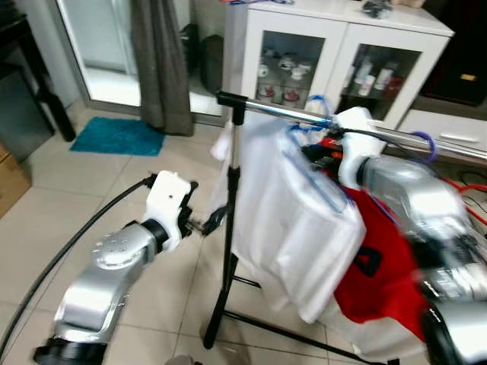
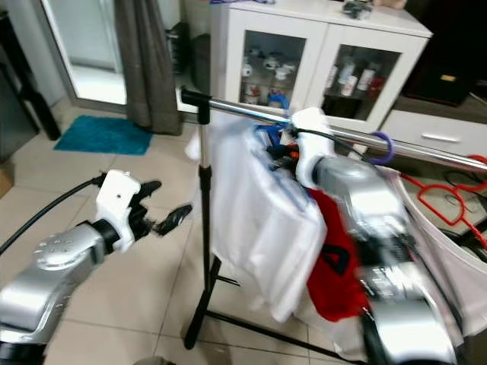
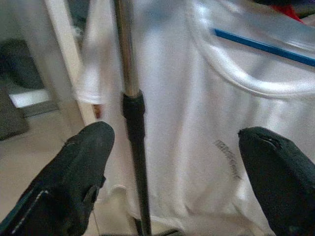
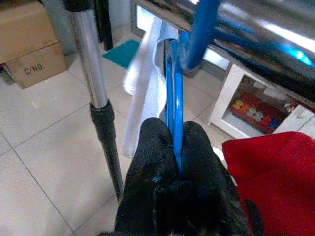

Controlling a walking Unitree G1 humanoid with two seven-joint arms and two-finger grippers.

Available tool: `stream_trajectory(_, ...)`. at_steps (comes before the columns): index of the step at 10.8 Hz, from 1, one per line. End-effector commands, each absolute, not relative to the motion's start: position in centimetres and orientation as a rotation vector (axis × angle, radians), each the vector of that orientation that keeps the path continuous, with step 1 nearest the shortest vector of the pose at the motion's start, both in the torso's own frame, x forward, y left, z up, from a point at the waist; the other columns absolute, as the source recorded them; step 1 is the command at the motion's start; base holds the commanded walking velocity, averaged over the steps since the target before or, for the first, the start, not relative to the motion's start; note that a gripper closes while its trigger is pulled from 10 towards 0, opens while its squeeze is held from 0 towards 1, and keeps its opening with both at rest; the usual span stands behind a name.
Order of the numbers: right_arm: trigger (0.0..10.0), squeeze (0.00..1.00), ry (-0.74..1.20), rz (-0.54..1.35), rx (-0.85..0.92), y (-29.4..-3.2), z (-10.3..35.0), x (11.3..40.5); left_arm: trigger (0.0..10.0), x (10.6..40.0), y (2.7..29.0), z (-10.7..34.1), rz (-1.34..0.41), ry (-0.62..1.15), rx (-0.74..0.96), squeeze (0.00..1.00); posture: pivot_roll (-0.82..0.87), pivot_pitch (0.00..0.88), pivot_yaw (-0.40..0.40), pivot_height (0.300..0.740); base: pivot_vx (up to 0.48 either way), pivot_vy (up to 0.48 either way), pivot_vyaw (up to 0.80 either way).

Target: Hang hanger

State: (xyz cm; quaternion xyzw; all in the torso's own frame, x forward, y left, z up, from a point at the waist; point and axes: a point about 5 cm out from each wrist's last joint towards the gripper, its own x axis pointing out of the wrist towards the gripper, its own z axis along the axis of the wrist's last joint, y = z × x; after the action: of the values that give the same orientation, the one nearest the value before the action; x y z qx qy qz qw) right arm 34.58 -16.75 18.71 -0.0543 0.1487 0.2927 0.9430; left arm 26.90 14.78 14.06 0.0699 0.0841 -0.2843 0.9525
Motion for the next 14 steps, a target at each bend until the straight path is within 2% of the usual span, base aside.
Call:
stream_trajectory(1, 0.0, 0.0, 0.263, 0.592, -0.114, -17.2, 20.0, 34.2, 10.0, 27.2, 14.4, 14.5, -0.572, 0.145, 0.156, 0.0, 0.01, 0.0, -0.064, 0.74, 0.0, 0.0, 0.0)
stream_trajectory(2, 0.0, 0.0, 0.315, 0.611, -0.123, -17.4, 18.5, 31.8, 10.0, 27.3, 13.7, 14.2, -0.576, 0.148, 0.149, 0.0, -0.02, 0.0, -0.053, 0.74, 0.0, 0.0, 0.0)
stream_trajectory(5, 0.0, 0.0, 0.386, 0.607, -0.154, -17.2, 16.4, 29.7, 10.0, 27.1, 13.4, 13.5, -0.584, 0.172, 0.173, 0.0, -0.03, 0.0, -0.049, 0.74, 0.0, 0.0, 0.0)
stream_trajectory(7, 0.0, 0.0, 0.374, 0.567, -0.124, -17.0, 15.2, 28.9, 10.0, 27.4, 13.4, 13.5, -0.585, 0.17, 0.18, 0.0, -0.04, 0.0, -0.039, 0.74, -0.244, 0.0, 0.0)
stream_trajectory(12, 0.0, 0.0, 0.344, 0.533, -0.074, -16.3, 14.8, 28.2, 10.0, 27.9, 13.1, 13.6, -0.615, 0.17, 0.183, 0.0, -0.06, 0.0, -0.023, 0.74, -0.313, 0.0, 0.0)
stream_trajectory(14, 0.0, 0.0, 0.282, 0.523, -0.042, -15.4, 15.8, 28.9, 10.0, 28.9, 12.0, 13.9, -0.661, 0.156, 0.161, 0.0, -0.05, 0.0, -0.04, 0.74, 0.0, 0.0, 0.0)
